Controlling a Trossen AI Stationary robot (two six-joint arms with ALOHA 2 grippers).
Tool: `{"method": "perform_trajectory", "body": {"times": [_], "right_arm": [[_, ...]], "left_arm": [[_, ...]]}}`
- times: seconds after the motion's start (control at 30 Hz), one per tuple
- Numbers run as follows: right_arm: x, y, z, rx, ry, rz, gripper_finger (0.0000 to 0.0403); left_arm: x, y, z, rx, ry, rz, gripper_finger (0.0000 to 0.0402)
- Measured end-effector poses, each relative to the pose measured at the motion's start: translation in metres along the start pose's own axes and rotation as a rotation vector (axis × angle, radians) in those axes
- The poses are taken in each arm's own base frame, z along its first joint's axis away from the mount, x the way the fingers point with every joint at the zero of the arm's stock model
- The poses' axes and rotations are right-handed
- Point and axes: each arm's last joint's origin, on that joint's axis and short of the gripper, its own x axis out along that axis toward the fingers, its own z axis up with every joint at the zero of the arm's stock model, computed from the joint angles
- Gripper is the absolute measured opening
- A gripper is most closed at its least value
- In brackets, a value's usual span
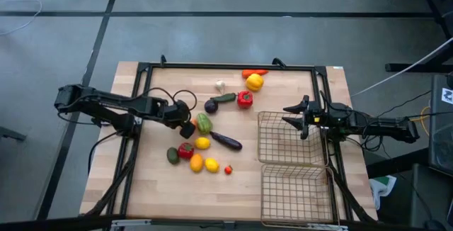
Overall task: Sort produce into baskets
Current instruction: Put the top orange tomato into the bottom wire basket
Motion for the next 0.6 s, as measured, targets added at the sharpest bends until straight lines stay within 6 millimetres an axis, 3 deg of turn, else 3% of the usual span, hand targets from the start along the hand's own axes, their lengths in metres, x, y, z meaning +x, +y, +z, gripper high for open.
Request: {"method": "perform_trajectory", "body": {"times": [0.2,0.6], "right_arm": [[0.000,0.000,0.000,0.000,0.000,0.000,0.0204],[0.000,0.000,0.000,0.000,0.000,0.000,0.0204]], "left_arm": [[-0.010,-0.015,0.012,-0.013,-0.064,-0.106,0.0361],[-0.029,-0.056,0.031,-0.036,-0.286,-0.539,0.0361]]}}
